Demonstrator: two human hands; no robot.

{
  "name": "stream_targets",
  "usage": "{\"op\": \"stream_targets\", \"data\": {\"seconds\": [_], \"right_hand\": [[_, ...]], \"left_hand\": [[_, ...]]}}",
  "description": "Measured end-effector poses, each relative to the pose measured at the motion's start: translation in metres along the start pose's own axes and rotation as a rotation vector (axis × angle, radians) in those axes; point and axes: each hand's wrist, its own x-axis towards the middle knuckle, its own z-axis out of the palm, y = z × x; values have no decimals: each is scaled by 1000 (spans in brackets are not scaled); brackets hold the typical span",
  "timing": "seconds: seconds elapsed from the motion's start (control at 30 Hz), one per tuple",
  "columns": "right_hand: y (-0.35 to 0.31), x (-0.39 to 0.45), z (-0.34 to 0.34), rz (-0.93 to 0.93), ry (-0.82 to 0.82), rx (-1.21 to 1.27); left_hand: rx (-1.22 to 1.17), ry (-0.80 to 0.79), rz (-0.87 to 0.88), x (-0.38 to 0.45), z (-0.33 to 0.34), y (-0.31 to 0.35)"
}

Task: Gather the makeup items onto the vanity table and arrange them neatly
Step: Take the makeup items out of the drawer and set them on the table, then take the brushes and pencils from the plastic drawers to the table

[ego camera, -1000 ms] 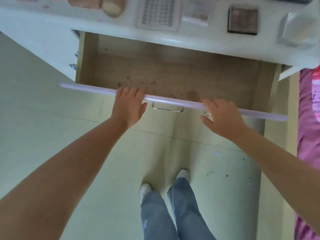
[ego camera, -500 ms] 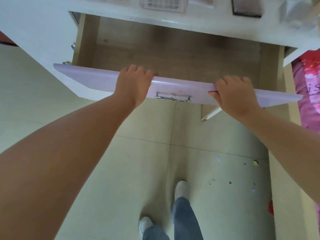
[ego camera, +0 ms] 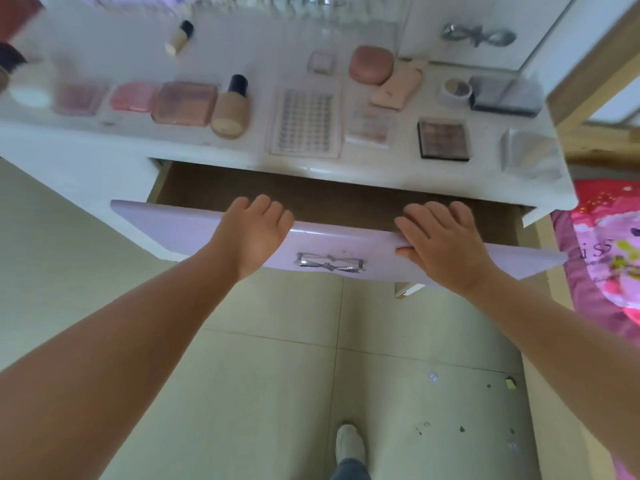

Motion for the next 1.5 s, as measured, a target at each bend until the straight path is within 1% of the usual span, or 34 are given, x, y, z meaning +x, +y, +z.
{"op": "stream_targets", "data": {"seconds": [0.07, 0.23, 0.33, 0.43, 0.5, 0.53, 0.57, 0.6, 0.67, 0.77, 0.83, 0.9, 0.97, 1.07, 1.13, 1.17, 1.27, 1.4, 1.5], "right_hand": [[8, 13, 2, 28, -40, 12], [26, 50, 17, 162, -165, 48], [32, 53, 32, 178, -136, 77], [29, 51, 38, 227, -133, 138], [22, 56, 32, 298, -186, 257], [18, 58, 27, 317, -218, 335], [14, 61, 20, 308, -243, 403], [11, 65, 12, 279, -260, 456], [5, 76, -5, 231, -290, 559], [-4, 106, -35, 167, -370, 660], [-14, 128, -61, 63, -363, 647], [-30, 148, -95, -41, -349, 611], [-57, 160, -133, -123, -325, 593], [-120, 162, -189, -221, -327, 644], [-173, 152, -227, -350, -345, 672], [-202, 144, -248, -431, -356, 675], [-285, 108, -317, -637, -345, 674], [-388, 30, -414, -915, -258, 629], [-455, -47, -482, -1089, -219, 641]], "left_hand": [[-3, 32, -35, 14, -4, -8], [-78, 92, -212, 60, -10, -20], [-108, 119, -193, 75, -1, -21], [-145, 112, -249, 74, 3, -20], [-266, 83, -302, 73, 1, -22], [-386, 64, -325, 71, -2, -21], [-526, 55, -353, 69, -5, -20], [-650, 87, -415, 66, -7, -18], [-789, 72, -595, 58, -13, -15], [-977, 83, -759, 31, -33, -22], [-977, 54, -849, -1, -49, -35], [-912, -30, -919, -42, -64, -49], [-835, -68, -1008, -96, -80, -60], [-691, -143, -1130, -196, -103, -59], [-592, -216, -1176, -269, -120, -43], [-568, -246, -1226, -307, -131, -29], [-535, -304, -1448, -422, -166, 26], [-474, -419, -1726, -559, -224, 130], [-415, -506, -1948, -640, -270, 213]]}}
